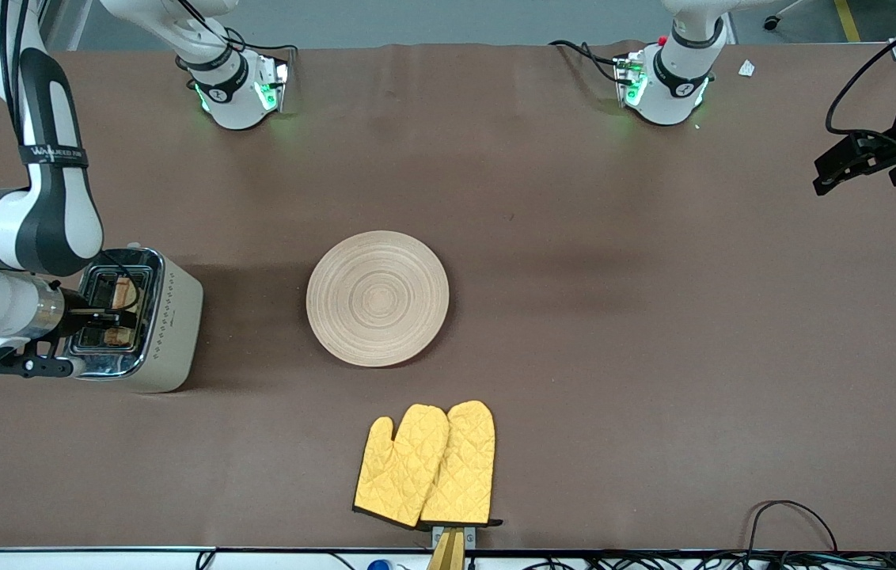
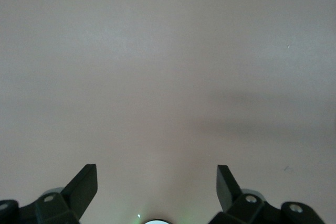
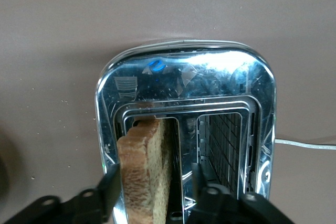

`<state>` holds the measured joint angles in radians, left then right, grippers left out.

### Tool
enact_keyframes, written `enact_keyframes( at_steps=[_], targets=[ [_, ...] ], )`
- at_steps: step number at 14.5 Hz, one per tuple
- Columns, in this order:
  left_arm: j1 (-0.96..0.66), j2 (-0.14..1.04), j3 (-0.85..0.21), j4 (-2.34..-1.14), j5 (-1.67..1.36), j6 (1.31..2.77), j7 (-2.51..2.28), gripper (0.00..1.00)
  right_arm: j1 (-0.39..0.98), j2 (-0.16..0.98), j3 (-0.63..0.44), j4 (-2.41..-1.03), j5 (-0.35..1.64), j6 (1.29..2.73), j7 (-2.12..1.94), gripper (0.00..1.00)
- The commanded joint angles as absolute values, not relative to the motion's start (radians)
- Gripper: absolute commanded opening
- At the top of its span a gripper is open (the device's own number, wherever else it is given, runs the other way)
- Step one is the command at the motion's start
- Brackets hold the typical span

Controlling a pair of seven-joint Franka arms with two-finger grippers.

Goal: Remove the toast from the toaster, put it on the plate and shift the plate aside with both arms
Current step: 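Reach the right gripper down and grasp the bread slice in the toaster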

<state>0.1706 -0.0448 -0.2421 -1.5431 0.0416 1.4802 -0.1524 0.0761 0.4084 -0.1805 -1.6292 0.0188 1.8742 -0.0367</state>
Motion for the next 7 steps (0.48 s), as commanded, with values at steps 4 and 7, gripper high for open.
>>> enact_keyframes(
  at_steps=[4,7],
  targets=[
    [0.179,-0.005,-0.245,-1.519,0.061,1.471,-0.149,1.0,0.046,0.37,-0.173,-1.615,0.048,1.823,-0.054,0.08],
    [0.181,0.017,-0.245,-1.519,0.055,1.473,-0.147,1.0,0.032,0.289,-0.173,-1.611,0.049,1.761,-0.054,0.08]
  ],
)
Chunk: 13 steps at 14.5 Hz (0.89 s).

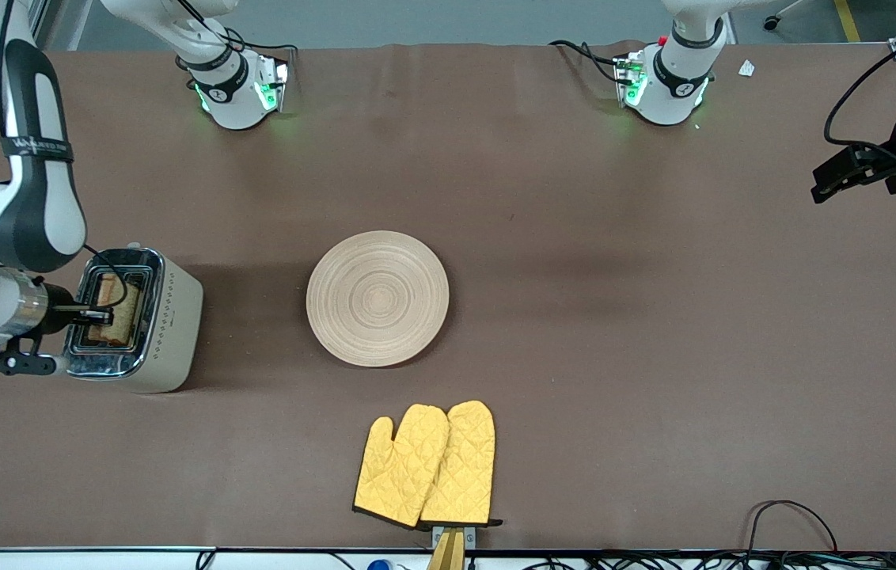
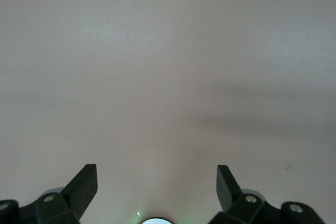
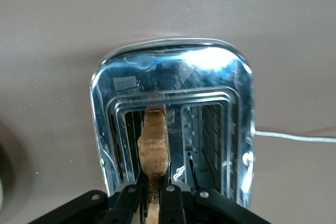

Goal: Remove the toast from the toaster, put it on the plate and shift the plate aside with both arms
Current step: 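Lift the bread out and carry it over the wooden plate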

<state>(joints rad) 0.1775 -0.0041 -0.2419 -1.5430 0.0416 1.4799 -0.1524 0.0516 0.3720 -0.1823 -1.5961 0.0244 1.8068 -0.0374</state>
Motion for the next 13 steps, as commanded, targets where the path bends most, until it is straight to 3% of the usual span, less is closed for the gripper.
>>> enact_keyframes(
  at_steps=[1,7,13],
  targets=[
    [0.181,0.028,-0.245,-1.517,0.049,1.473,-0.146,1.0,0.034,0.267,-0.173,-1.608,0.049,1.741,-0.054,0.08],
    [0.181,0.09,-0.245,-1.522,-0.07,1.473,-0.147,1.0,0.164,0.239,-0.161,-1.471,0.049,1.557,0.032,0.08],
    [0.181,0.195,-0.247,-1.52,-0.271,1.538,-0.126,1.0,0.391,0.319,-0.163,-1.473,0.049,1.609,0.339,0.09]
  ],
)
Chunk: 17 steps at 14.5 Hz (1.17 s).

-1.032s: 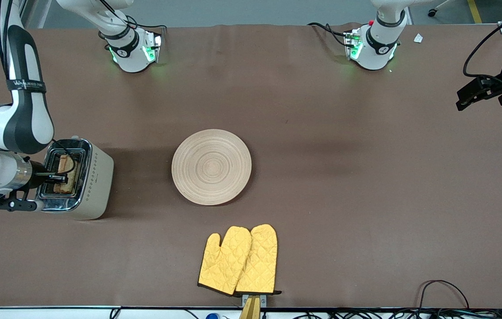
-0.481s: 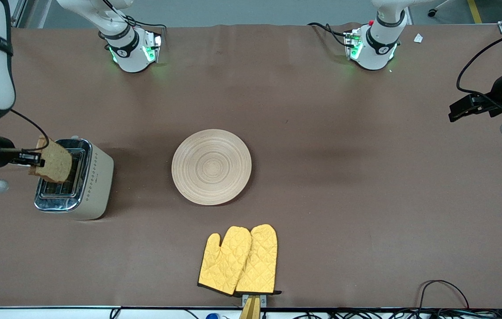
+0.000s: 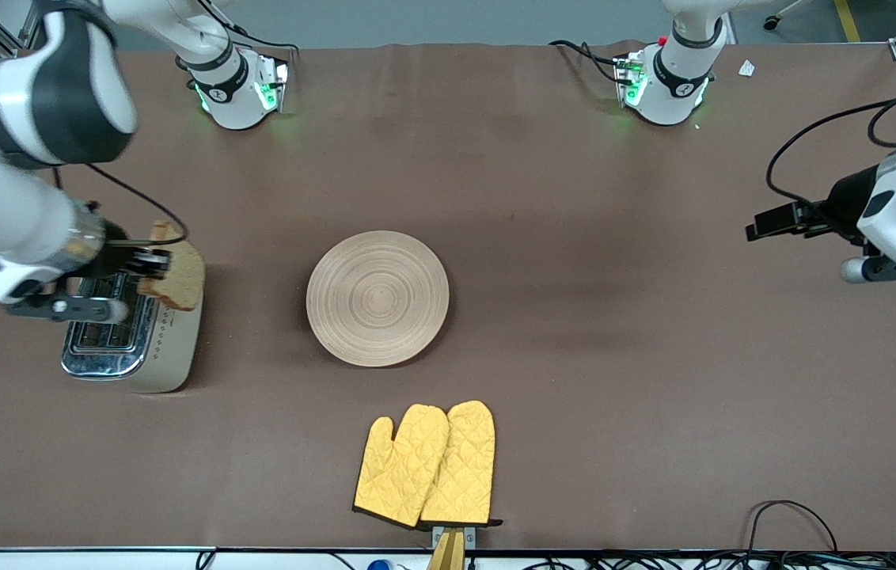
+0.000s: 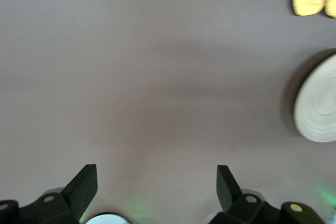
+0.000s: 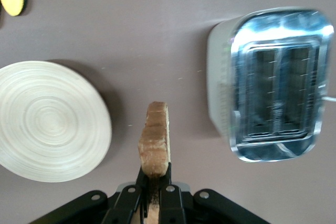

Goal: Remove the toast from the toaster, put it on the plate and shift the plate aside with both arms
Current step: 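Lift the bread out and carry it over the wooden plate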

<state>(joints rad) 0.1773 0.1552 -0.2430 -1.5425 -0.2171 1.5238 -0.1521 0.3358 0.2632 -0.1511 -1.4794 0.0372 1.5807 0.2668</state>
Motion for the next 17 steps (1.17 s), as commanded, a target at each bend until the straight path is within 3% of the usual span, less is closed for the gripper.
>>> enact_keyframes(
  at_steps=[1,4,8,10,11,12,13,15,17],
  targets=[
    [0.181,0.215,-0.25,-1.52,-0.282,1.549,-0.114,1.0,0.428,0.345,-0.161,-1.477,0.049,1.636,0.389,0.1],
    [0.172,0.273,-0.256,-1.522,-0.38,1.598,-0.054,0.98,0.532,0.44,-0.161,-1.48,0.049,1.727,0.549,0.1],
    [0.16,0.38,-0.259,-1.529,-0.53,1.676,0.087,0.88,0.633,0.567,-0.161,-1.479,0.049,1.837,0.711,0.14],
    [0.144,0.417,-0.287,-1.534,-0.563,1.716,0.113,0.85,0.667,0.603,-0.161,-1.479,0.049,1.876,0.788,0.34],
    [0.14,0.426,-0.302,-1.546,-0.571,1.75,0.115,0.84,0.676,0.606,-0.161,-1.477,0.049,1.884,0.807,0.55],
    [0.14,0.433,-0.33,-1.561,-0.592,1.787,0.115,0.83,0.676,0.607,-0.161,-1.473,0.051,1.884,0.814,0.84],
    [0.14,0.446,-0.351,-1.578,-0.618,1.824,0.117,0.83,0.676,0.603,-0.161,-1.471,0.051,1.879,0.815,1.0],
    [0.138,0.478,-0.394,-1.6,-0.653,1.899,0.139,0.83,0.661,0.581,-0.164,-1.448,0.083,1.872,0.804,1.0],
    [0.138,0.541,-0.451,-1.611,-0.66,1.977,0.181,0.76,0.608,0.552,-0.17,-1.411,0.155,1.841,0.798,1.0]
  ],
)
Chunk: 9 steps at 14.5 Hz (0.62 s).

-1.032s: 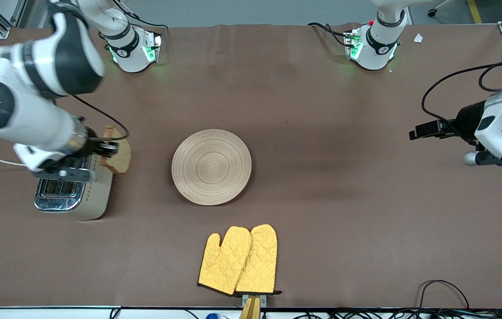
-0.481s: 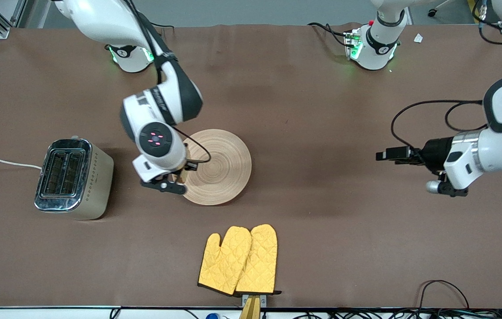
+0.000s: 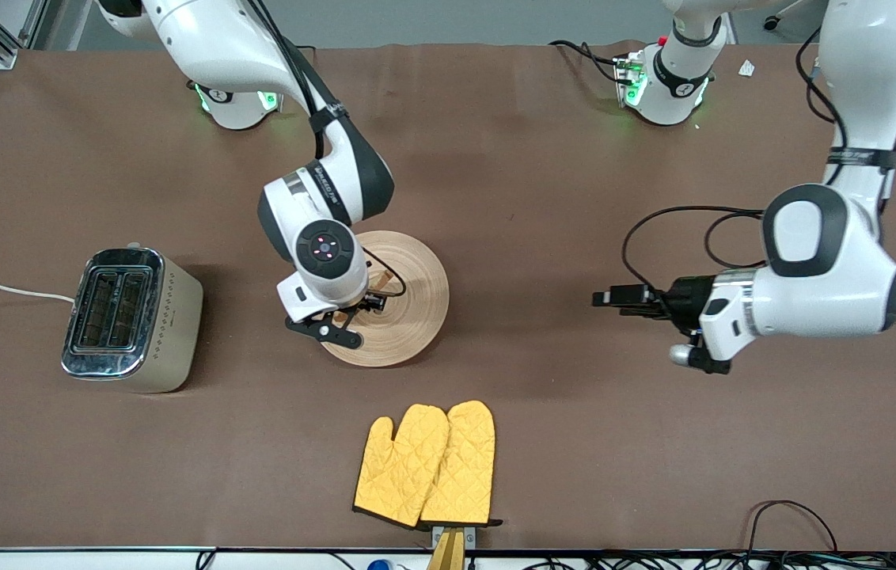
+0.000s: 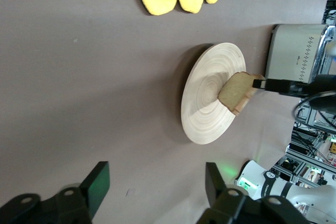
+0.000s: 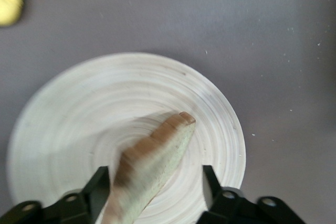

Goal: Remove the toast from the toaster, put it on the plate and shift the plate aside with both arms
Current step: 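Lift the bread out and carry it over the wooden plate, then release the bread on the plate while the left gripper reaches the plate rim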

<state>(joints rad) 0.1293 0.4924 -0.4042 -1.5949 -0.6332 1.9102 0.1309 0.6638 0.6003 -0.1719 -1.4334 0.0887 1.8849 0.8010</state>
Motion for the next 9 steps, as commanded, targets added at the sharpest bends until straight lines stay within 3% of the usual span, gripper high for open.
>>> enact_keyframes(
  at_steps=[1,5,9],
  targets=[
    [0.14,0.575,-0.48,-1.612,-0.661,2.021,0.202,0.75,0.56,0.536,-0.169,-1.384,0.184,1.8,0.792,1.0],
    [0.114,0.659,-0.587,-1.683,-0.716,2.273,0.207,0.74,0.433,0.445,-0.172,-1.351,0.19,1.717,0.55,1.0],
    [0.02,0.724,-0.597,-1.697,-0.765,2.417,0.239,0.7,0.255,0.338,-0.173,-1.365,0.184,1.606,0.257,1.0]
  ],
)
